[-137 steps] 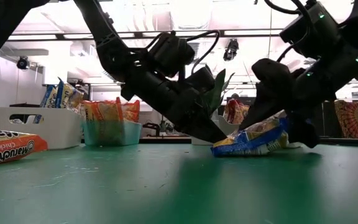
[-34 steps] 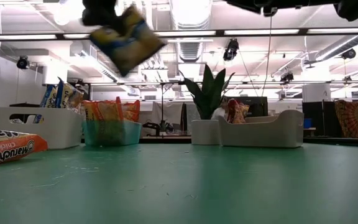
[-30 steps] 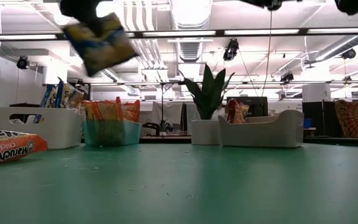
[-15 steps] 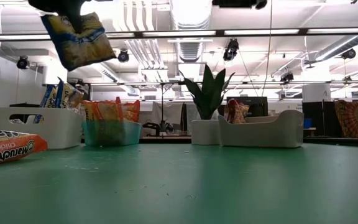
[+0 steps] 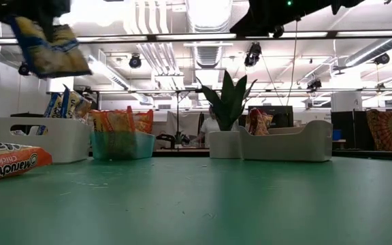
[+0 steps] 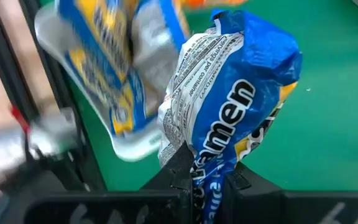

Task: Sort Maruchan noodles
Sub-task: Put the blue noodle pack into the white bin

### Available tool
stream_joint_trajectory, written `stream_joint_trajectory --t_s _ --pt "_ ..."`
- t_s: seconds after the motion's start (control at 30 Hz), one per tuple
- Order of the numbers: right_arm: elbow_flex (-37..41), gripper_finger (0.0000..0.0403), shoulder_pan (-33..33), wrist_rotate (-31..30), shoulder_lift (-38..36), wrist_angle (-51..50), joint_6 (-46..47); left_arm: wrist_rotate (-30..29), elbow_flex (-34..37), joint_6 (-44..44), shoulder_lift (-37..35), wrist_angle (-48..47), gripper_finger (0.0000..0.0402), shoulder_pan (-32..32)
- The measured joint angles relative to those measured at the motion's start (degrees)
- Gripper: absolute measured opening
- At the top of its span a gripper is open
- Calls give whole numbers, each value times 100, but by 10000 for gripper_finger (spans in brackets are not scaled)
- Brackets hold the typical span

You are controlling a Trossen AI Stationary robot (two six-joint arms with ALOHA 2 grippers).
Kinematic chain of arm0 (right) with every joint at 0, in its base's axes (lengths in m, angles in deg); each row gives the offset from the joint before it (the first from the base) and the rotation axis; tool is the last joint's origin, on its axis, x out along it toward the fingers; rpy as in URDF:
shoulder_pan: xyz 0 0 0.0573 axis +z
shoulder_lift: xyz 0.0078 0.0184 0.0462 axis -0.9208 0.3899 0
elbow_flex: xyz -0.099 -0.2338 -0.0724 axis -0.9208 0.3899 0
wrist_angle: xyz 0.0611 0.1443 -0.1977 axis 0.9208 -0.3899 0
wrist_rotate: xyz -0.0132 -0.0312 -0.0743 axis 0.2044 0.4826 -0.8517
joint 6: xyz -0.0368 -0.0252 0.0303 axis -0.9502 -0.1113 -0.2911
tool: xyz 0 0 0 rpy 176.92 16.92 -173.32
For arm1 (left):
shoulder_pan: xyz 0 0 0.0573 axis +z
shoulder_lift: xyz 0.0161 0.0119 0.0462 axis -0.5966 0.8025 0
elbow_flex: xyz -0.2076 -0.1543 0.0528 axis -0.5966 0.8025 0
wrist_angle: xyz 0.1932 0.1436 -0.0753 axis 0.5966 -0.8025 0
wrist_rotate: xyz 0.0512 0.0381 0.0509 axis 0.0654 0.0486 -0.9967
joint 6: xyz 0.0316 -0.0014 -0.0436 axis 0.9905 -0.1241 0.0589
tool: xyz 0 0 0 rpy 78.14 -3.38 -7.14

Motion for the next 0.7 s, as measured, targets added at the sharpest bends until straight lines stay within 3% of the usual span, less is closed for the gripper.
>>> stream_joint_trajectory --t_s 0.1,0.3,0.7 --pt "0 185 -63 0 0 10 -101 294 338 -456 -319 2 5 48" --pt "0 185 -101 15 0 6 -281 262 870 -836 -592 12 5 110" --pt "0 185 -103 15 -2 98 -484 -702 1375 -707 -9 119 4 444"
